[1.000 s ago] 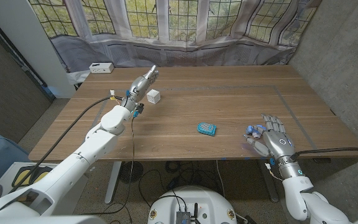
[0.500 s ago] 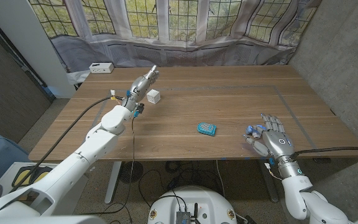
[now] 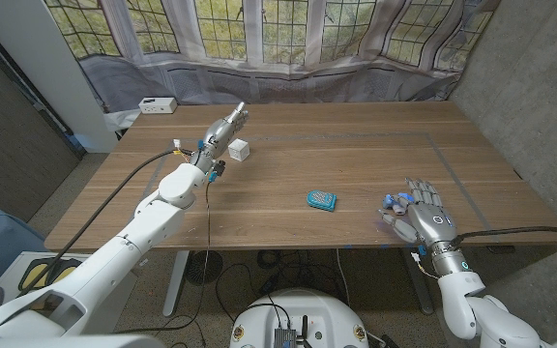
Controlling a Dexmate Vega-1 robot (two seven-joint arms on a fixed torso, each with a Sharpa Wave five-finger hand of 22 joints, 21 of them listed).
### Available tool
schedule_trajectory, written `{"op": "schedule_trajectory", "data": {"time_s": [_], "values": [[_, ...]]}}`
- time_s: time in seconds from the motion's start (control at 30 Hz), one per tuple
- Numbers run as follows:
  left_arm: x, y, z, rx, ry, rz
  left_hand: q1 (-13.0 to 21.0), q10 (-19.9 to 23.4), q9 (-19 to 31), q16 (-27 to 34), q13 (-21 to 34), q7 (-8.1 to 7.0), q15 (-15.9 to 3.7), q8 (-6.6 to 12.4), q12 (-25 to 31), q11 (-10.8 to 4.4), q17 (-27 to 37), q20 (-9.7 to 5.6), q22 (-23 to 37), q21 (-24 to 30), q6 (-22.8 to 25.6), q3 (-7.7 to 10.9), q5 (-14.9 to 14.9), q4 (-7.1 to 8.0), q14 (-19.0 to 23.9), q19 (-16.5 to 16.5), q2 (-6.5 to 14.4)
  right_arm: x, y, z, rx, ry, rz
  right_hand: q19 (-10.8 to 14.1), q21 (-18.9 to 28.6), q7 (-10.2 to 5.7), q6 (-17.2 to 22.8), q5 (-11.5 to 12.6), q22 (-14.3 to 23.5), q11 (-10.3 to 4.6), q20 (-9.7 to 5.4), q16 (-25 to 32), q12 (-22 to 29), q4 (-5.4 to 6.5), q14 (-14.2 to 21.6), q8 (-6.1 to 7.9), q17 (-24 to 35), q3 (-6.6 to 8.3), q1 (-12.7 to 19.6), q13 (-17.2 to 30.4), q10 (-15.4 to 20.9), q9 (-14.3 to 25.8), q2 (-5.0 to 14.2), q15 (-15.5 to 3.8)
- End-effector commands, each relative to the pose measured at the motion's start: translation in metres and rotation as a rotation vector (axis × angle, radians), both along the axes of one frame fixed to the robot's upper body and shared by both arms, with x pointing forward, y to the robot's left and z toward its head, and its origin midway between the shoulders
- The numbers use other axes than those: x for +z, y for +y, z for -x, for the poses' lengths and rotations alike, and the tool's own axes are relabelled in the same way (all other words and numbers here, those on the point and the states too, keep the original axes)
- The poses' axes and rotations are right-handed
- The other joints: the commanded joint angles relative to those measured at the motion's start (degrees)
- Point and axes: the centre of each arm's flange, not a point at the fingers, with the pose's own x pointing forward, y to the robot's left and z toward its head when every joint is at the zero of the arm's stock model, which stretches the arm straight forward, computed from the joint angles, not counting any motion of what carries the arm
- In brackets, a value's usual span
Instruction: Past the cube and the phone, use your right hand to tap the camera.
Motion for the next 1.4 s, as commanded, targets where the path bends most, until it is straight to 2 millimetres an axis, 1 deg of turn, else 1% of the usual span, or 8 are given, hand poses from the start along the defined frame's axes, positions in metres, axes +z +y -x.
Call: {"op": "schedule_trajectory", "data": {"time_s": [0.03,0.1,0.27,0.7,1.4], "values": [[-0.0008,0.0006,0.0009,0.006,0.0,0.005,0.3,0.2,0.1,-0.2,0.3,0.0,0.13,-0.1,-0.1,-0.11,0.1,0.6,0.3,0.0,0.6,0.27,-0.1,0.09,0.5,-0.2,-0.1,-0.001,-0.0041,-0.0006,0.001,0.011,-0.022,-7.0,0.3,0.25,1.7,-0.1,0.1,0.13,0.58,0.3,0.4,0.05,-5.9,0.76,0.1,0.37,0.4,0.1,0.3,0.2,-0.17,-0.18],[-0.0012,0.0004,0.0009,0.007,0.001,0.003,0.3,0.2,0.1,-0.2,0.3,-0.02,0.09,-0.1,-0.1,-0.05,0.1,0.61,0.3,0.0,0.6,0.28,-0.1,0.09,0.4,-0.2,-0.1,-0.0016,-0.0047,-0.001,0.003,0.016,-0.025,-6.9,0.3,0.44,2.5,-0.2,0.1,0.09,0.63,0.3,0.4,0.05,-5.8,1.06,0.1,0.38,0.4,0.1,0.4,0.3,-0.2,-0.18],[-0.0025,-0.0004,0.0002,0.005,0.006,0.005,0.2,0.2,0.1,-0.2,0.3,-0.03,0.07,-0.1,-0.1,0.12,0.1,0.6,0.3,0.0,0.6,0.29,-0.1,0.08,0.5,-0.2,-0.1,-0.0024,-0.005,-0.0016,0.005,0.023,-0.031,-6.9,0.3,0.59,3.3,-0.2,0.1,0.06,0.74,0.4,0.5,0.05,-5.6,1.32,0.2,0.38,0.4,0.1,0.6,0.3,-0.23,-0.15],[-0.002,-0.0004,-0.0012,0.0,0.005,0.006,0.2,0.2,0.1,-0.2,0.3,-0.03,0.03,-0.13,-0.1,0.05,0.1,0.79,0.3,-0.1,0.6,0.33,-0.1,0.09,0.4,-0.4,-0.1,-0.0024,-0.0033,-0.0016,0.012,0.025,-0.041,-6.6,0.4,0.69,4.2,-0.2,0.1,0.0,0.98,0.5,0.7,0.02,-5.1,1.54,0.2,0.43,0.4,0.1,1.3,0.4,-0.28,-0.14],[-0.0044,0.0003,-0.002,-0.006,0.007,0.012,0.2,0.2,0.1,-0.2,0.3,-0.03,0.08,-0.11,-0.1,0.05,0.1,0.74,0.3,0.0,0.7,0.4,-0.1,0.09,0.5,-0.4,-0.1,0.006,-0.0029,0.0007,0.009,-0.014,-0.03,-6.3,0.4,0.65,3.9,-0.2,0.1,-0.05,1.11,0.6,0.8,-0.07,-4.6,1.22,0.2,0.54,0.5,0.1,1.7,0.4,-0.3,-0.23]]}}
